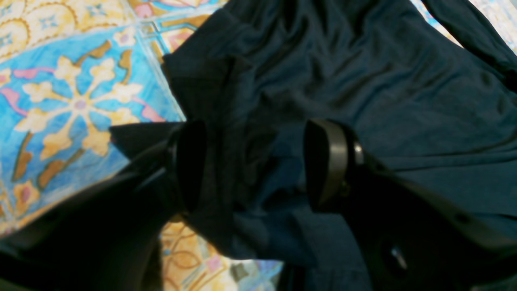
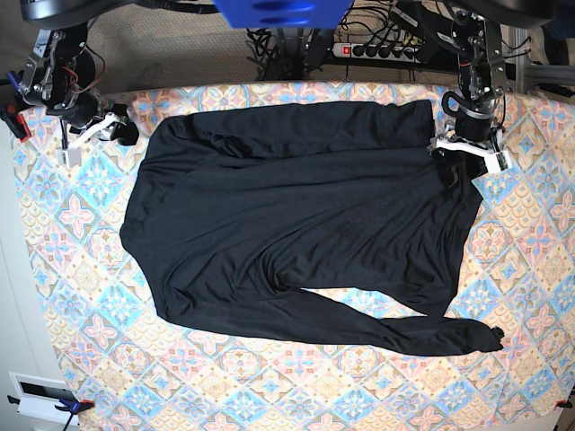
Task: Layout the t-shirt on the table in an organized manner, then fold the t-shirt properly
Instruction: 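Hold the collar corners with both grippers and pull them apart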
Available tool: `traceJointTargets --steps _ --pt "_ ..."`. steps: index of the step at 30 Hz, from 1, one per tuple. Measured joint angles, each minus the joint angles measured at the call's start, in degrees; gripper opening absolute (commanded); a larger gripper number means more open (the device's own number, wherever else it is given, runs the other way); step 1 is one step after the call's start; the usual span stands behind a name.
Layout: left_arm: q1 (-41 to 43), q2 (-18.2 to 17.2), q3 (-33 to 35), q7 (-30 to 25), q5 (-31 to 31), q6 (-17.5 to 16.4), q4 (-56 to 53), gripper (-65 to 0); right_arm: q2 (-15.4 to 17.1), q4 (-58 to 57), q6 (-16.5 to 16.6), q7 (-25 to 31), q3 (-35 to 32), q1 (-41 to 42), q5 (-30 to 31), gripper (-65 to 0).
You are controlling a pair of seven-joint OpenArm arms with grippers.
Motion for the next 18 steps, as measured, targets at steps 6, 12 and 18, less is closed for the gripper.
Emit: traceJointTargets --steps 6,12,18 --pt "1.27 -0.07 -0.09 -0.02 -0.22 -0.15 0.00 -27.4 -0.33 0.76 0.13 -0.76 0.13 -3.98 -0.57 -31.3" --pt "2.75 0.02 -0.09 -0.26 -0.37 -0.33 2.84 -27.4 -2.08 0.98 0.28 0.59 -4.11 -3.26 0.26 -31.3" --pt "4.44 0.09 -0.09 -0.07 -0.37 -0.11 5.22 -27.4 -2.84 1.05 0.20 2.14 -7.78 -2.86 0.52 -31.3"
